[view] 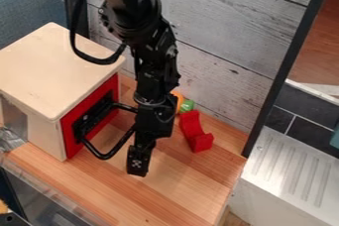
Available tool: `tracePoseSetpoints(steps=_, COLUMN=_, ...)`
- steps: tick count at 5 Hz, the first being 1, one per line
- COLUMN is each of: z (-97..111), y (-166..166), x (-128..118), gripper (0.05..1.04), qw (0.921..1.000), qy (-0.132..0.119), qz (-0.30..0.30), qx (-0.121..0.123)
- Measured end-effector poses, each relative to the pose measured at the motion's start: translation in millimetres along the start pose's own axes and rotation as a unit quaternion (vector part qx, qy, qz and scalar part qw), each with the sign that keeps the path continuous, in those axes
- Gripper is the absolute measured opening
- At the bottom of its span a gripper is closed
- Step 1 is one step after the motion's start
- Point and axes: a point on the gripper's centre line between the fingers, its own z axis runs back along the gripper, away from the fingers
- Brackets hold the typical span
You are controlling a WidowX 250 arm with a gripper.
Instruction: Close the drawer
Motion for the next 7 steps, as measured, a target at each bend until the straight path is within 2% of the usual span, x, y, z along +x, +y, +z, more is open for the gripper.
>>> tracePoseSetpoints(steps=1, z=2, y=-1, x=-1, gripper=0.998, qw=1.0000, qy=0.003, qz=-0.003, qx=-0.001)
tracePoseSetpoints(steps=2, z=1, y=-15, x=0, gripper=0.999, qw=0.9996, qy=-0.007, qz=0.006, qx=-0.028)
tracePoseSetpoints(steps=3, z=0, y=-56, x=32, gripper=0.999, qw=0.9984, qy=-0.010, qz=-0.022, qx=-0.051)
tracePoseSetpoints(steps=4, z=32, y=-93, x=59, gripper=0.999, qw=0.9986, qy=-0.040, qz=0.014, qx=-0.030)
tracePoseSetpoints(steps=5, z=69, y=-102, x=44, gripper=0.999, qw=0.9893, qy=-0.063, qz=0.129, qx=0.027)
tracePoseSetpoints(steps=6, z=96, y=-92, x=12, gripper=0.999, qw=0.9644, qy=-0.081, qz=0.242, qx=0.068)
tracePoseSetpoints(steps=7, z=118, y=-78, x=-14, gripper=0.999, qw=0.9442, qy=-0.099, qz=0.305, qx=0.074)
